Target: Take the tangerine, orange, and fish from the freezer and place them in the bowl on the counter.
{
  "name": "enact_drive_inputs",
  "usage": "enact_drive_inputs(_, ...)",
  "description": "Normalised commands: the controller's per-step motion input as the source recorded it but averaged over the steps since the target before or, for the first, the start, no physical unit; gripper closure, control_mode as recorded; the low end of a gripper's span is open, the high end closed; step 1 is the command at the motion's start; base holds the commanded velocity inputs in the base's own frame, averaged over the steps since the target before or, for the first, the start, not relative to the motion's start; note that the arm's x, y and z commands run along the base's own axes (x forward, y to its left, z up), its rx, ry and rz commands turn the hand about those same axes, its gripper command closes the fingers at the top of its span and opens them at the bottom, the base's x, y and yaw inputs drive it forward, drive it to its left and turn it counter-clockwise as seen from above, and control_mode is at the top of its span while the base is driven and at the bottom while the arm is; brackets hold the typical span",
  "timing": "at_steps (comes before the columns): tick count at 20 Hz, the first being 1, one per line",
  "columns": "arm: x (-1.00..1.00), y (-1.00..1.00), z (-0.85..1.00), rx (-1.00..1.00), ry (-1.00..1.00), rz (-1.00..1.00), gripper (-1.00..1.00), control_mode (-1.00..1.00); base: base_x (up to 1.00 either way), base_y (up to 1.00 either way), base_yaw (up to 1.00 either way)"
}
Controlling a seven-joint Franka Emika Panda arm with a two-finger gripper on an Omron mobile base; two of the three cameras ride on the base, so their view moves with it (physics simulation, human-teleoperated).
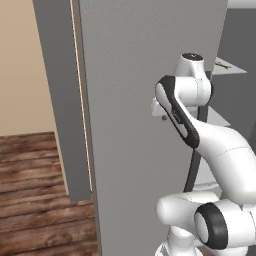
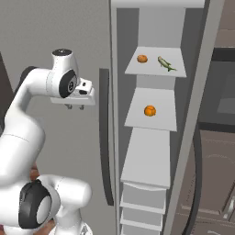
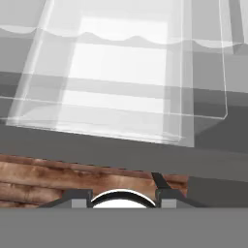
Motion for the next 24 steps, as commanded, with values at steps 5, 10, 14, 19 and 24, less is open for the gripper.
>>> enact_drive_inputs(5,-0.63,-0.02,0.00,0.00,0.00,-0.03,-1.00,-1.00,0.00,0.00,0.00)
enact_drive_inputs(10,-1.00,-0.16,-0.01,0.00,-0.04,-0.09,-1.00,-1.00,0.00,0.00,0.00)
enact_drive_inputs(14,-1.00,-0.17,0.00,0.00,-0.06,-0.09,-1.00,-1.00,0.00,0.00,0.00)
enact_drive_inputs(19,-0.92,-0.05,0.00,0.00,-0.04,-0.04,-1.00,-1.00,0.00,0.00,0.00)
enact_drive_inputs(24,-0.30,0.00,0.00,0.00,0.00,-0.01,-1.00,-1.00,0.00,0.00,0.00)
